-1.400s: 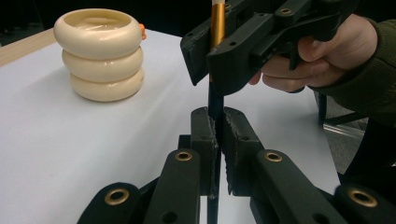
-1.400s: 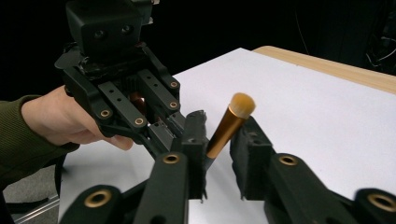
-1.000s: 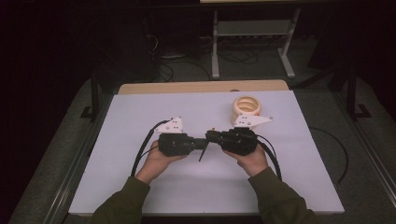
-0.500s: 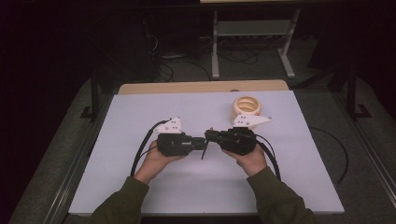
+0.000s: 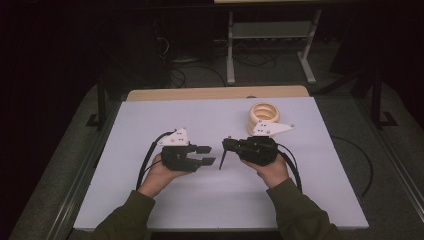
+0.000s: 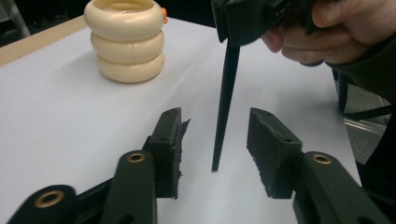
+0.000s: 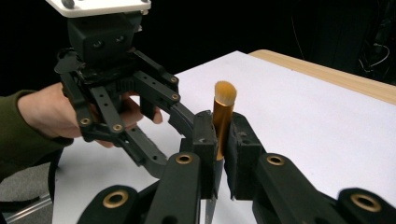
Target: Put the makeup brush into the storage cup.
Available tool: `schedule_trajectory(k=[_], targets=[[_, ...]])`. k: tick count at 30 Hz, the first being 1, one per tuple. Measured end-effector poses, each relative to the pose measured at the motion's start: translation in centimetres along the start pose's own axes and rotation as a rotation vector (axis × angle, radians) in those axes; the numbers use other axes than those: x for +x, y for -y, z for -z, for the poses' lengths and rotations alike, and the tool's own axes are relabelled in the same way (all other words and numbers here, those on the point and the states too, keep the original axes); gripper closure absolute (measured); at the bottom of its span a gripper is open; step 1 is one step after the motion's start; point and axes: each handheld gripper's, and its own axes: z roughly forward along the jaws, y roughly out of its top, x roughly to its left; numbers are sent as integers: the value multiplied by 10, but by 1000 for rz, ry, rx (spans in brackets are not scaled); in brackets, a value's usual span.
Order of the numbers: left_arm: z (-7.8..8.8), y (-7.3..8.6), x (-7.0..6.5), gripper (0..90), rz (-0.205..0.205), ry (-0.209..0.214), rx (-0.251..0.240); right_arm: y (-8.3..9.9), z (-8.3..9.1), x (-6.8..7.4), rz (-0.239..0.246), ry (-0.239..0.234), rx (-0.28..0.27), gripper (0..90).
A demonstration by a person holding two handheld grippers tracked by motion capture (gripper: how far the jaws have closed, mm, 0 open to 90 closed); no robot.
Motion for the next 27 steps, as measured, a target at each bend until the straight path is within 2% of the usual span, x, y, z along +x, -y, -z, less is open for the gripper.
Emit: schedule_trajectory(k=[12, 23, 27], targets=[[15, 11, -4, 375, 19, -36, 16, -1, 5, -1, 21, 18, 14, 826], [33, 29, -8, 168, 48, -117, -9, -2, 7, -1, 37, 34, 22, 826], [40, 35, -9, 132, 57, -129, -25, -4, 8, -3, 39, 38, 25, 826]])
